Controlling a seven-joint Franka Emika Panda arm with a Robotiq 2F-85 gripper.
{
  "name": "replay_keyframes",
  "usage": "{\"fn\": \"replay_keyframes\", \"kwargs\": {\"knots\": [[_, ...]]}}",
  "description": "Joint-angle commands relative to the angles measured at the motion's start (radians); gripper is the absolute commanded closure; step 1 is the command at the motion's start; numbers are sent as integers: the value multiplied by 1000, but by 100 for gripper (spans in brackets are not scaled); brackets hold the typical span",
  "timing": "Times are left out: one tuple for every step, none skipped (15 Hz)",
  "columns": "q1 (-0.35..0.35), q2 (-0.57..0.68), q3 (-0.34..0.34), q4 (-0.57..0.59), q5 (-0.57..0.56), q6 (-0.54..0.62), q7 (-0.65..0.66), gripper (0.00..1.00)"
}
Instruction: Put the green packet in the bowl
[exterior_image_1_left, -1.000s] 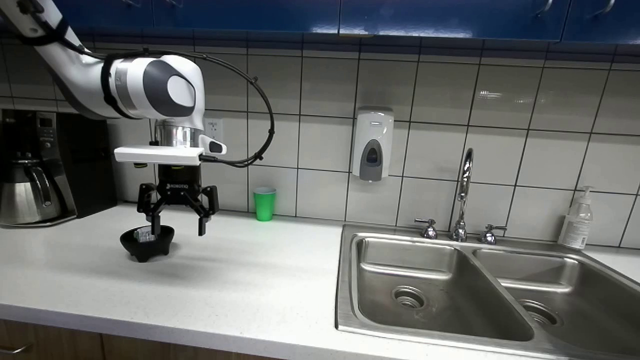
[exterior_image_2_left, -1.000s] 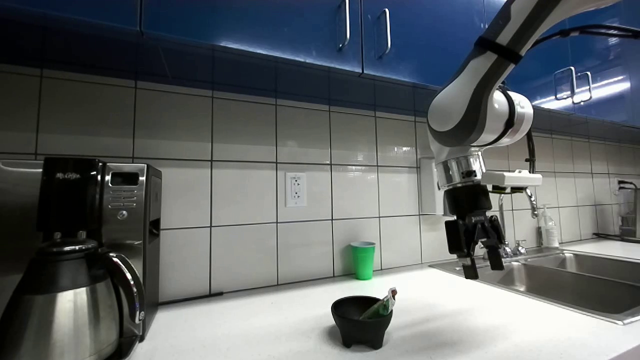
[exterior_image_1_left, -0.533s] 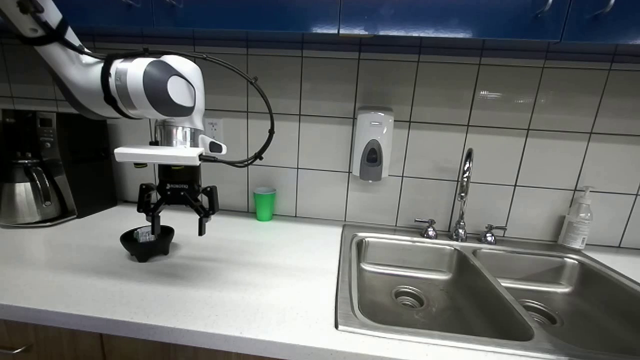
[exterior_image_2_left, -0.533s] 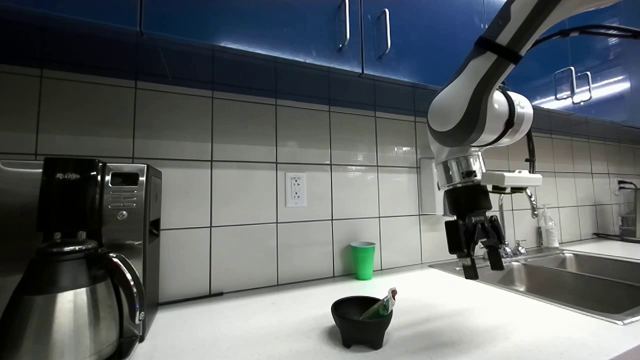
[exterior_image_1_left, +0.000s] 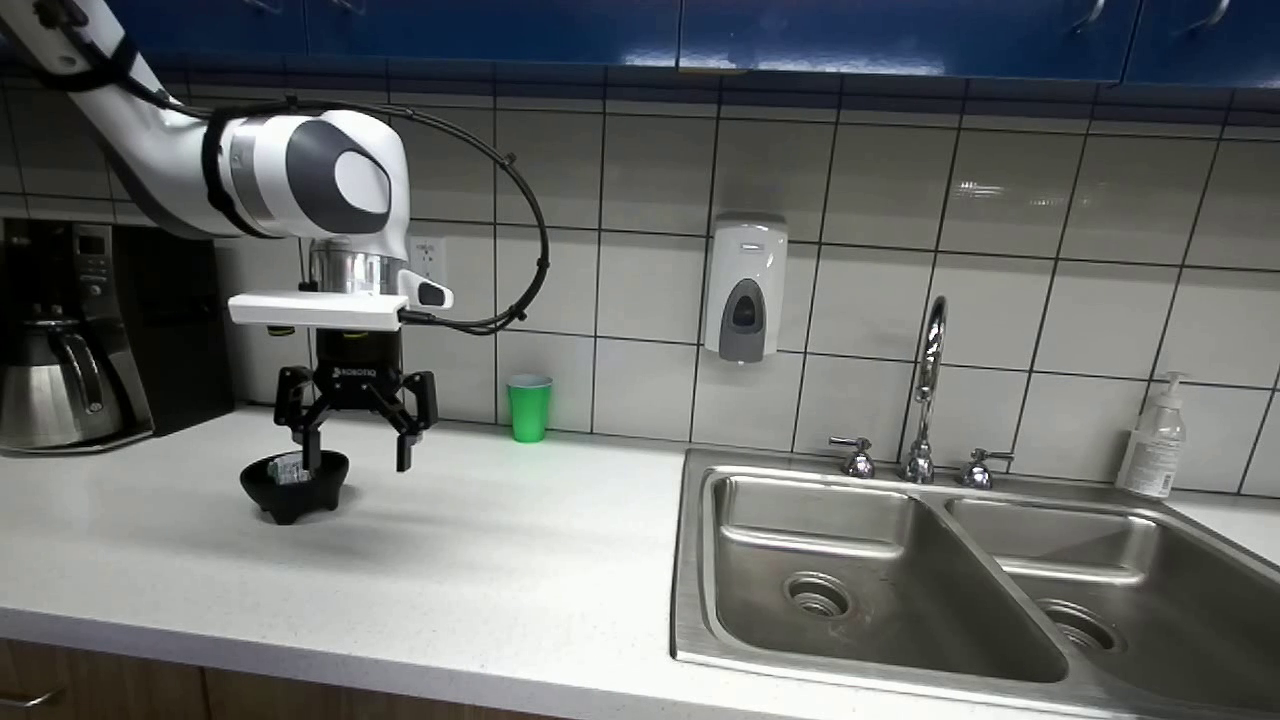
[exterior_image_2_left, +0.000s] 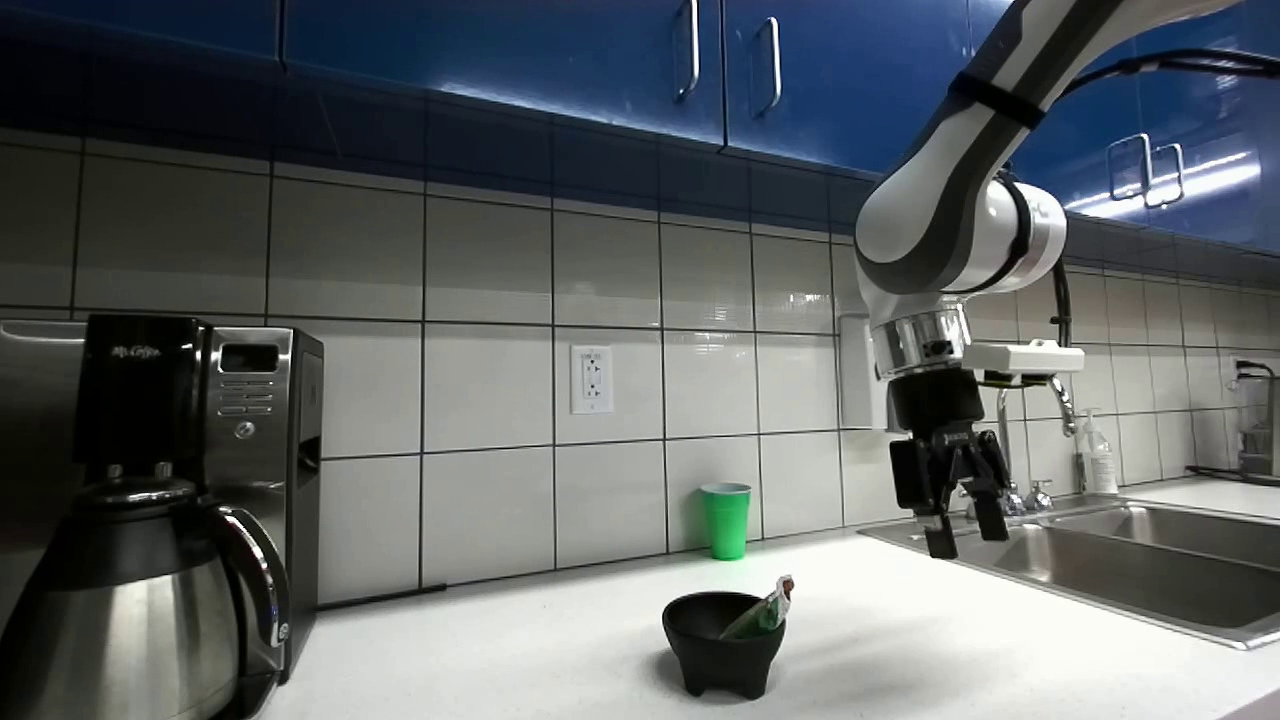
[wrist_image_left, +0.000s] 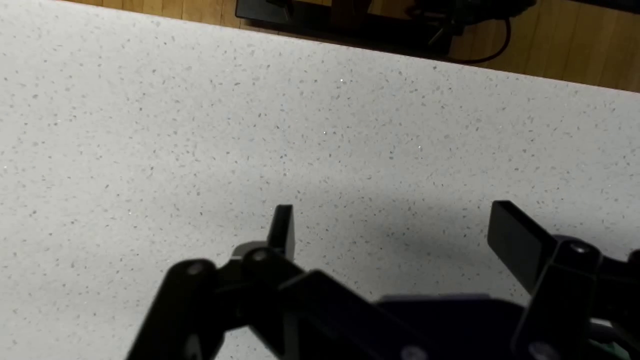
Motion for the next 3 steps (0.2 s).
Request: {"fn": "replay_keyframes", "kwargs": {"knots": [[0, 0, 1, 1, 0, -1, 0, 0], [0, 0, 1, 1, 0, -1, 0, 0], [0, 0, 1, 1, 0, -1, 0, 0]]}}
